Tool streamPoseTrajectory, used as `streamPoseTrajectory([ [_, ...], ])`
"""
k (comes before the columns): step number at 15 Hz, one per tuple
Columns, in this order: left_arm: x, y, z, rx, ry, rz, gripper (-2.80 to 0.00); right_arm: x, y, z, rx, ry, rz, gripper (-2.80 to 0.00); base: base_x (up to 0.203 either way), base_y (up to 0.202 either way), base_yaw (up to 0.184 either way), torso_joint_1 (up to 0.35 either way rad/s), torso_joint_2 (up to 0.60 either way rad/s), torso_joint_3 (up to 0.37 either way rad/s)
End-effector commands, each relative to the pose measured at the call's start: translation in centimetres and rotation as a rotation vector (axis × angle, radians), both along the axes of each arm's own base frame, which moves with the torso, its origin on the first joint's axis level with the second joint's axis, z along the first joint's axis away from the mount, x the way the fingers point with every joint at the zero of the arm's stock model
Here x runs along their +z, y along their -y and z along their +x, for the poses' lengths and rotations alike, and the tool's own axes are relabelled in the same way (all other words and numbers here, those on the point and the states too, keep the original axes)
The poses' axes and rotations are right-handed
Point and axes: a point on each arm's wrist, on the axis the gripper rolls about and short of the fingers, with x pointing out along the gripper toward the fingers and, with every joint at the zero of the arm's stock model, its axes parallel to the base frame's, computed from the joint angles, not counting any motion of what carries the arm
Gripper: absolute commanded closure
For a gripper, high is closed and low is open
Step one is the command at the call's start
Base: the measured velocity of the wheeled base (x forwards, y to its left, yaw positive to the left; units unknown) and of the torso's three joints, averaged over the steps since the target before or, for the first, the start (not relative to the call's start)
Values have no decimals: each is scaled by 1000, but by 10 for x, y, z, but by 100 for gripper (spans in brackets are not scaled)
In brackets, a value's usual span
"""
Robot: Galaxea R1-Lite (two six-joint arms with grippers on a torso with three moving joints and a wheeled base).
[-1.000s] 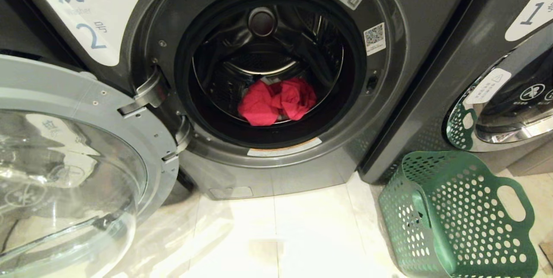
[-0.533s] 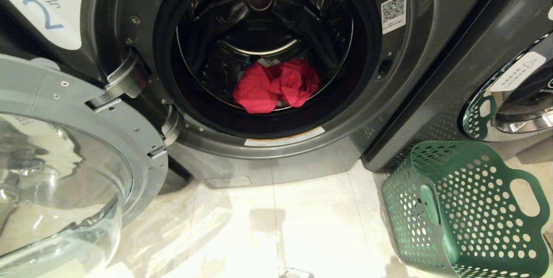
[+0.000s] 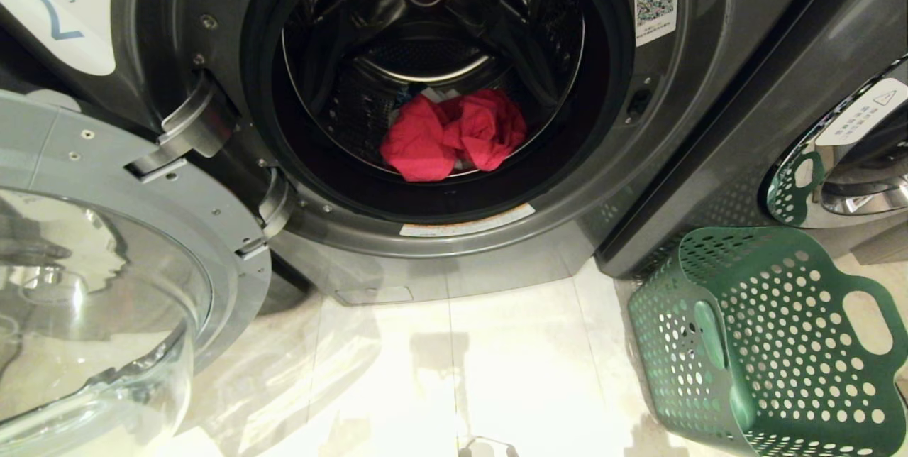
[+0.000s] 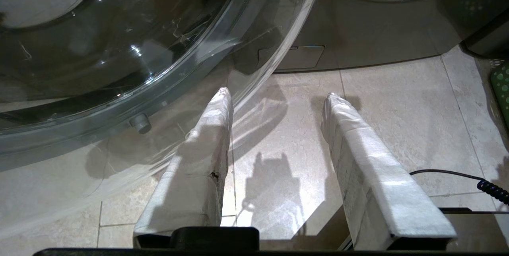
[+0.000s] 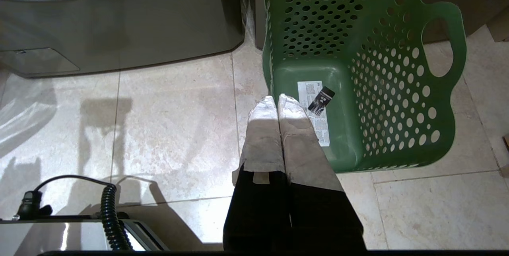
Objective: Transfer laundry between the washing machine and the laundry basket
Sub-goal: Place the clothes into the washing machine
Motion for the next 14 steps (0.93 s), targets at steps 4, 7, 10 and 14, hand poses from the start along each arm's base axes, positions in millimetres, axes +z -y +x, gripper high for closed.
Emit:
streamPoseTrajectory([
  [4,0,0,0,0,0,0,0,0,0,0,0,1,0,0,0,0,0,0,0,0],
  [7,0,0,0,0,-2,0,0,0,0,0,1,1,0,0,0,0,0,0,0,0],
  [10,0,0,0,0,-1,0,0,0,0,0,-1,1,0,0,0,0,0,0,0,0],
  [14,0,0,0,0,-2,0,0,0,0,0,-1,1,0,0,-3,-4,79,2,-2,2],
])
